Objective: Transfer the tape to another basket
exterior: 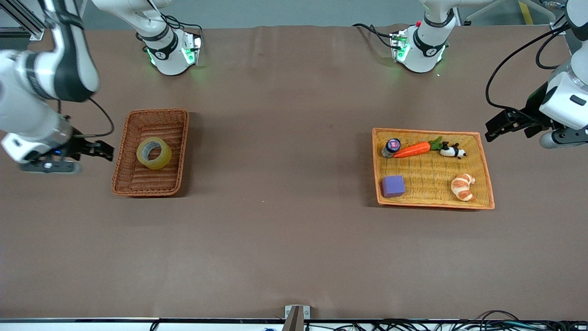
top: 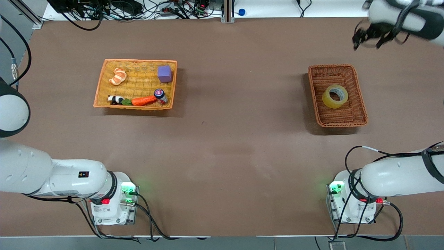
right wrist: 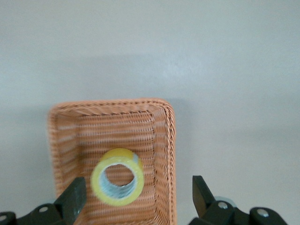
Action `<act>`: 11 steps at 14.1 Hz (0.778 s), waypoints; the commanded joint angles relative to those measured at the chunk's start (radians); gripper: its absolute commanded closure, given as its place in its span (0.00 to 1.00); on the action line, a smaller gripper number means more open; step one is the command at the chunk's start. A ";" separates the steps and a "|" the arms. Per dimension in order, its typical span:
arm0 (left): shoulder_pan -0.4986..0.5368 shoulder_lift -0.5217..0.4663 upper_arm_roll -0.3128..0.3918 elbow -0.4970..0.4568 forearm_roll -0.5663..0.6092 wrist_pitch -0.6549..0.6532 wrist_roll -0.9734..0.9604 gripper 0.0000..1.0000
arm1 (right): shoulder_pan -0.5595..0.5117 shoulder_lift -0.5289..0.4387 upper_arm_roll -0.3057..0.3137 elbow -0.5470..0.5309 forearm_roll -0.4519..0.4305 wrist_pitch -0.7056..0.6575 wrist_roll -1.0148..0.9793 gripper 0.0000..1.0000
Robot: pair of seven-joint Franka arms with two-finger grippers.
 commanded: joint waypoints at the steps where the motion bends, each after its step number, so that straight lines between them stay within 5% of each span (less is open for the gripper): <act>1: -0.001 0.000 -0.008 0.021 0.022 -0.037 0.019 0.00 | -0.023 0.018 0.016 0.184 0.035 -0.162 -0.015 0.00; 6: -0.002 -0.002 -0.010 0.020 0.022 -0.052 0.053 0.00 | -0.028 0.017 0.018 0.455 0.034 -0.460 -0.027 0.00; 11: -0.009 -0.002 -0.011 0.020 0.022 -0.101 0.061 0.00 | -0.025 -0.083 0.018 0.354 0.036 -0.377 -0.039 0.00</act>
